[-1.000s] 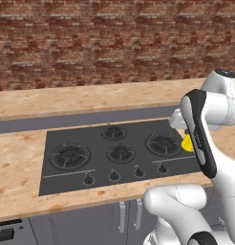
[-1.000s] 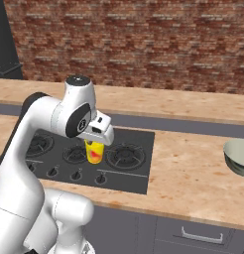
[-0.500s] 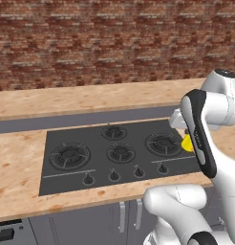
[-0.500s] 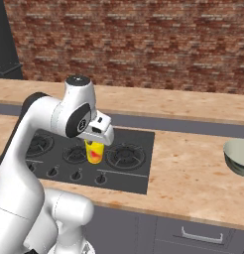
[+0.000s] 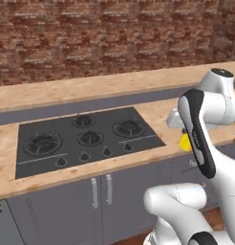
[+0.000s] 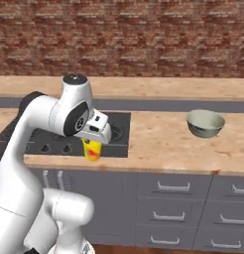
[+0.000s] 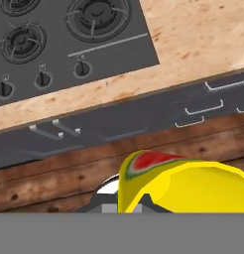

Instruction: Pick the cup and bowl from the counter and place them on the counter next to the sink.

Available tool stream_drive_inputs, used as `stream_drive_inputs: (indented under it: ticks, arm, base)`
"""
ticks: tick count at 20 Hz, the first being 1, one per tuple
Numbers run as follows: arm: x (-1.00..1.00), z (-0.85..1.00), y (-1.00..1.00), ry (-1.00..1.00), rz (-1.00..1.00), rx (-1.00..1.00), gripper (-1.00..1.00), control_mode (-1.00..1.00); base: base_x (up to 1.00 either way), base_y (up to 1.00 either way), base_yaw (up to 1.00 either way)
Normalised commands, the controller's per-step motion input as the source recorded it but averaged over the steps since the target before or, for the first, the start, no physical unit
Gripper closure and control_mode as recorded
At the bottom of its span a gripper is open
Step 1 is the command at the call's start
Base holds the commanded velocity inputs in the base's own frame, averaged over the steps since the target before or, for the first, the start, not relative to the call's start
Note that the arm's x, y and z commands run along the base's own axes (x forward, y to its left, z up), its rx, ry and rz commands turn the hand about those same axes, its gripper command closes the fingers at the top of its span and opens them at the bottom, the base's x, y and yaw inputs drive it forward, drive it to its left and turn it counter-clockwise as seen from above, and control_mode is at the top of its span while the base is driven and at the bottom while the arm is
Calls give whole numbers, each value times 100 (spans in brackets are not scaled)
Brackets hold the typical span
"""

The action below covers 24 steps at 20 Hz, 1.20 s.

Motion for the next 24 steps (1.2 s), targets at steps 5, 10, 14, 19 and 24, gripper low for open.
stream_drive_inputs:
  ticks: [5,10,14,19,24]
  arm:
    - [0,0,0,0,0,0,100,100]
    - [0,0,0,0,0,0,100,100]
    - [0,0,0,0,0,0,100,100]
    - [0,0,0,0,0,0,100,100]
    - [0,0,0,0,0,0,100,100]
  base:
    - [5,-45,-78]
    - [17,-50,-78]
    - [19,-74,-72]
    - [16,-60,-72]
    - [3,-53,-72]
